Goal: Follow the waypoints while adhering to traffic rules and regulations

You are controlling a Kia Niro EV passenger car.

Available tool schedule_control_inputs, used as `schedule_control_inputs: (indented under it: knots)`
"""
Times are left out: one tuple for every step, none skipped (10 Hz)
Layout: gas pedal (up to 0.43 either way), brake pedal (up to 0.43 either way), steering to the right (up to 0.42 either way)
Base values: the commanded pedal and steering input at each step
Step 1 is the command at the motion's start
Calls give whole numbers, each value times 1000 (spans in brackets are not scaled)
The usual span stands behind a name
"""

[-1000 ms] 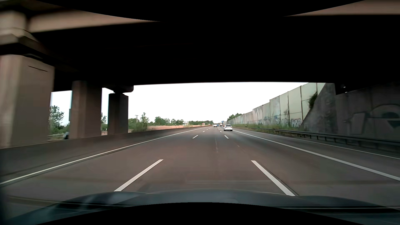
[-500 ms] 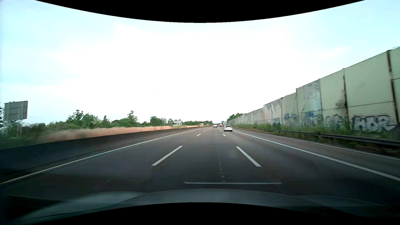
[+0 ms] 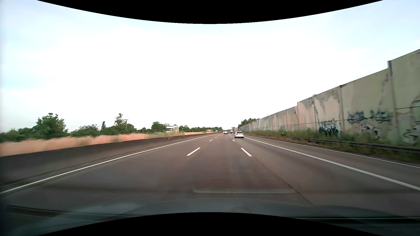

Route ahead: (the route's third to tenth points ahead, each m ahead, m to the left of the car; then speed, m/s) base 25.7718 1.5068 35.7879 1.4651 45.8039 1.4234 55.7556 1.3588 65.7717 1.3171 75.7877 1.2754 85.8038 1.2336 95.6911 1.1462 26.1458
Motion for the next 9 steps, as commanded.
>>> schedule_control_inputs:
  knots:
    - [189,0,-2]
    - [189,0,-2]
    - [189,0,-3]
    - [189,0,-3]
    - [189,0,-3]
    - [189,0,-3]
    - [189,0,-3]
    - [189,0,-3]
    - [189,0,-3]
